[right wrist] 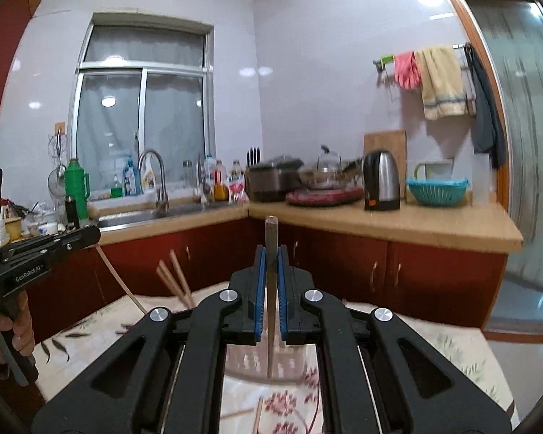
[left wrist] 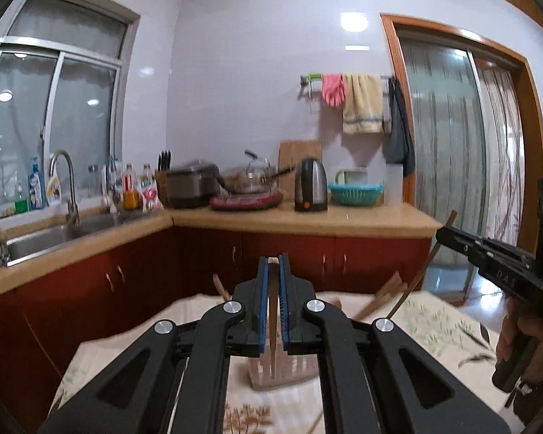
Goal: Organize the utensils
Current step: 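Lower both chopsticks into the pink holder and open both grippers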
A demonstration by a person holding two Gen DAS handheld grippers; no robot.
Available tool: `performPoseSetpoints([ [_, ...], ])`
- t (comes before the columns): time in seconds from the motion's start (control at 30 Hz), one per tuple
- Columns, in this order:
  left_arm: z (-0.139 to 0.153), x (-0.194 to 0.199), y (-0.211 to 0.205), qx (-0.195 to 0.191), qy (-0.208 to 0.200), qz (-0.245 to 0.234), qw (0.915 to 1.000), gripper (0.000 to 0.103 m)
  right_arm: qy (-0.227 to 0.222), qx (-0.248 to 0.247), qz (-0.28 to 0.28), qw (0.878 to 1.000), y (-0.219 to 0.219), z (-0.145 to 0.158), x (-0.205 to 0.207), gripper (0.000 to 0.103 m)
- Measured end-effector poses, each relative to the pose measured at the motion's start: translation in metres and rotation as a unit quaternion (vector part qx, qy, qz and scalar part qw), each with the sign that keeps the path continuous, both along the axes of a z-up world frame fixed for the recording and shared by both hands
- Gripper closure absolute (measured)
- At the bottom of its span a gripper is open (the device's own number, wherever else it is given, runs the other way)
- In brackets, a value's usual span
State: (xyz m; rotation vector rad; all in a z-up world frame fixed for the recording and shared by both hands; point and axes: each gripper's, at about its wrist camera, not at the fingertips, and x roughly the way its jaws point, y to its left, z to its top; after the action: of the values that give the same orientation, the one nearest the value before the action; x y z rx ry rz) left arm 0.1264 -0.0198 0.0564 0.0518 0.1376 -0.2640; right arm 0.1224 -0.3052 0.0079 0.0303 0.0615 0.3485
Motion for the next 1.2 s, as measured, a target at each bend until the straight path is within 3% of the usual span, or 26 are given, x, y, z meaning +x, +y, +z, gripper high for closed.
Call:
performPoseSetpoints([
  [0.17,0.018,0.013,-0.006,-0.008,-0.049,0.012,0.9987,0.097,-0.038,0.002,-0.006,0.999,0.001,0.017,0.018,0.096],
  [0.33,0.015,0.036,-0.01,-0.021,-0.062,0.026,0.9975,0.097,-0.057,0.003,-0.007,0.998,0.004,0.015,0.042,0.096],
  [0.5,-0.008,0.065,-0.014,-0.034,-0.042,0.038,0.9978,0.097,-0.042,-0.001,-0.004,0.999,0.011,-0.003,0.065,0.096],
  [0.87,-0.064,0.095,-0.018,-0.017,0.014,0.056,0.9982,0.097,0.023,-0.024,-0.006,0.999,0.029,-0.061,0.093,0.096],
  [1.2,-0.079,0.101,-0.019,-0.008,0.039,0.054,0.9978,0.096,0.052,-0.039,-0.007,0.998,0.038,-0.078,0.095,0.096],
])
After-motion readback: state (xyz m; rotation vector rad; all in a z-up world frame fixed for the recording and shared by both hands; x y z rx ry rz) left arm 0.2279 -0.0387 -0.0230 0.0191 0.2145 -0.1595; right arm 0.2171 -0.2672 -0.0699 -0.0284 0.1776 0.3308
